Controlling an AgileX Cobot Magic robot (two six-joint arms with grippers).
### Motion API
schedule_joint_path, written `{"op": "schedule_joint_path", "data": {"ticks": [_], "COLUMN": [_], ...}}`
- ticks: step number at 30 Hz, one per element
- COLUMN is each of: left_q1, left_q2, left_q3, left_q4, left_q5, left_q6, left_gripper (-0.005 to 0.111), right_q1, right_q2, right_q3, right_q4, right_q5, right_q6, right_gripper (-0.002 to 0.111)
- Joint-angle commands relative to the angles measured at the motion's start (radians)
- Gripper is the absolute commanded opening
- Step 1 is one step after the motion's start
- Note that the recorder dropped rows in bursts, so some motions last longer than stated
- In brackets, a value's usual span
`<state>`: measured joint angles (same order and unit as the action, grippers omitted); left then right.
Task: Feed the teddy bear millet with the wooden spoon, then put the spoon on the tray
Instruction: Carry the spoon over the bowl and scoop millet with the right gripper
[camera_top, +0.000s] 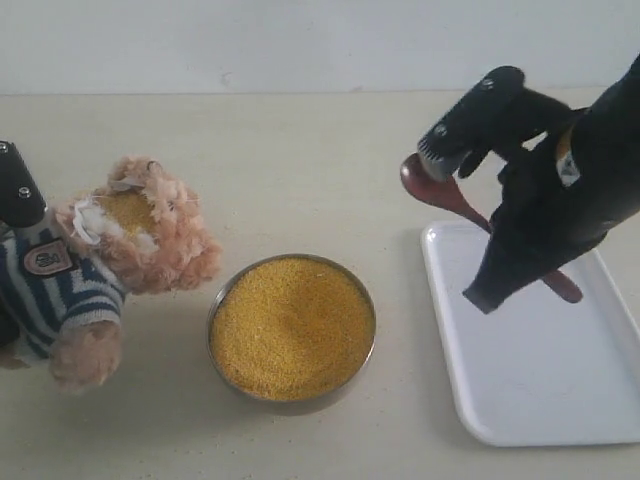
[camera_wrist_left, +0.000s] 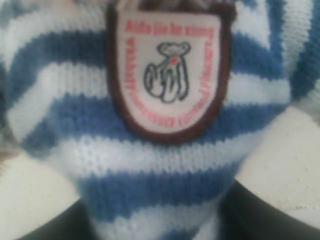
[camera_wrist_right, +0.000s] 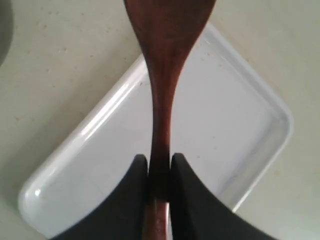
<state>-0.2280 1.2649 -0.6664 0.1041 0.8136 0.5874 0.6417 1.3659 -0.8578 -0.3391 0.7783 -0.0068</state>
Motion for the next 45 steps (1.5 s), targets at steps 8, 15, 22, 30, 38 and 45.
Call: {"op": "schedule_joint_path", "data": {"ticks": [8,15,22,30,38,45], "left_q1": [-0.006,-0.006,-0.006,-0.006,-0.006,-0.006], "left_q2": [-0.011,-0.011,-0.011,-0.011,-0.011,-0.011], "left_q3": [0.002,0.004,0.004,0.004,0.004,0.004], "left_q4": [-0.011,-0.011,-0.017,-0.018,-0.018,-0.018], "left_q5": [-0.024,-0.028,-0.043,-0.047,-0.051,-0.051], "left_q6": [-0.011,-0.011,-0.011,-0.011,-0.011,-0.011], "left_gripper": [0.004,0.004,0.004,0.004,0.004,0.004], "right_q1": [0.667,0.706,0.706,0.706,0.706,0.699], "right_q2": [0.295,0.515,0.529,0.529,0.529,0.529], "right_q3": [-0.003,-0.003,-0.003,-0.036,-0.188,-0.290], "right_q4": [-0.867,-1.003,-1.002,-0.888,-0.645,-0.534], "right_q5": [0.443,0.443,0.443,0.443,0.443,0.443], "right_q6": [0.315,0.277,0.178,0.055,-0.082,-0.107], "right_gripper": [0.000,0.000,0.000,0.000,0.000,0.000]}}
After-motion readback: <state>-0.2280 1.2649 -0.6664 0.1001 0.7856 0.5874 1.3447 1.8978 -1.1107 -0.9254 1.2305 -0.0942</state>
